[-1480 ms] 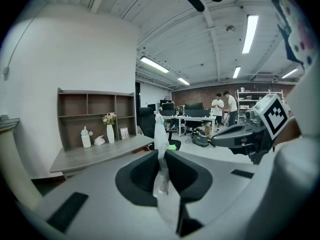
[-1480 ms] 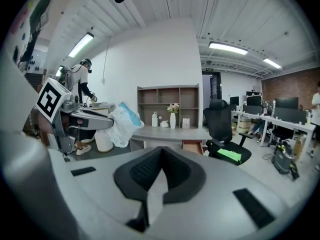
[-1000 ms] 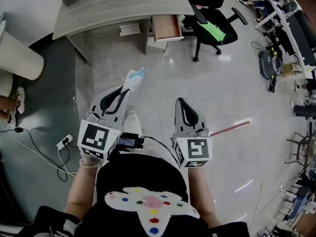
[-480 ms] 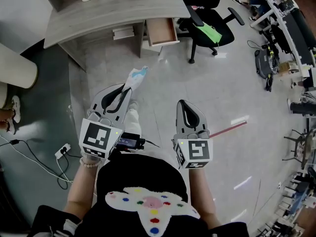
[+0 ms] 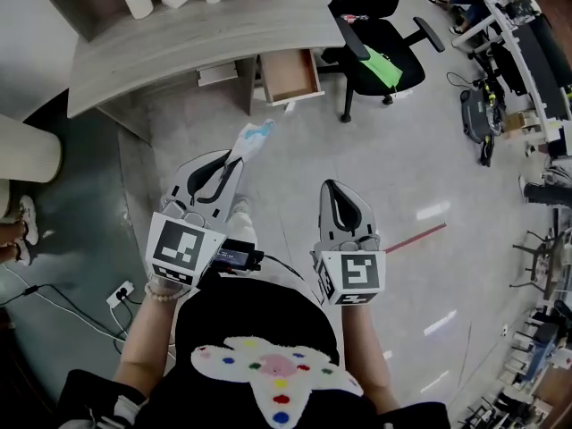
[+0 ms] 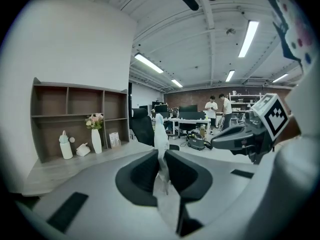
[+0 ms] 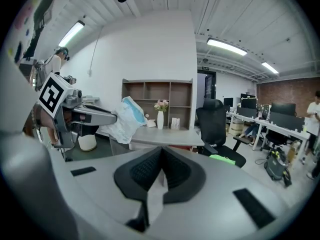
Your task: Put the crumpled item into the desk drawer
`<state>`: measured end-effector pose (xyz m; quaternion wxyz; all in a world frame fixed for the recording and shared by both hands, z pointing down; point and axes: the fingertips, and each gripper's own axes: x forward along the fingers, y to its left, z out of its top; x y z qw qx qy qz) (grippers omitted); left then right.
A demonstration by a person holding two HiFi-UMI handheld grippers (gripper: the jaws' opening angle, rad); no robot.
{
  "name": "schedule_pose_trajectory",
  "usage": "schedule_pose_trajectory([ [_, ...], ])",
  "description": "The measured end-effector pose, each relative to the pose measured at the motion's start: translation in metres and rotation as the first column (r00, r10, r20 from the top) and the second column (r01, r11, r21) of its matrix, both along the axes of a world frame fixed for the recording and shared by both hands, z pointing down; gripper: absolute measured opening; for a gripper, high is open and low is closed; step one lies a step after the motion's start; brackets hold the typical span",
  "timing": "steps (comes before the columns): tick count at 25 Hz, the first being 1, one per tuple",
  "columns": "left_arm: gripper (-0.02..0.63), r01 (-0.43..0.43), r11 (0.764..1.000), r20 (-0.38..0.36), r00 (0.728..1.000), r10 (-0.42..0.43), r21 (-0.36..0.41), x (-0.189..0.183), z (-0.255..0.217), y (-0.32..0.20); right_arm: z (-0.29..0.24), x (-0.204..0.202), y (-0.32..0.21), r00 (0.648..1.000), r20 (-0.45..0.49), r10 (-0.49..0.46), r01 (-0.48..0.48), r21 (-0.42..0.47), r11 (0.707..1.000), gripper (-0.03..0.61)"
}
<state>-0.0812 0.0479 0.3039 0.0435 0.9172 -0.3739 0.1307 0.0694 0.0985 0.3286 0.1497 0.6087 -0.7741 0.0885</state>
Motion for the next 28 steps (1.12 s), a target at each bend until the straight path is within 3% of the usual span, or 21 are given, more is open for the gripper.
schedule_pose_trajectory([
  [14, 0.049, -0.093, 0.995, 0.004, 0.996, 0.094, -0.03, 0.01, 0.006, -0.112, 0.002, 0.013, -0.108, 0.995, -0.017, 0.097, -0.098, -0.028, 0.995, 0.003],
  [28, 0.049, -0.108, 0.993, -0.016, 0.994, 0.108, -0.047, 0.015, 0.006, -0.141, 0.0, 0.005, -0.13, 0.994, -0.002, 0.112, -0.112, -0.038, 0.993, 0.003],
])
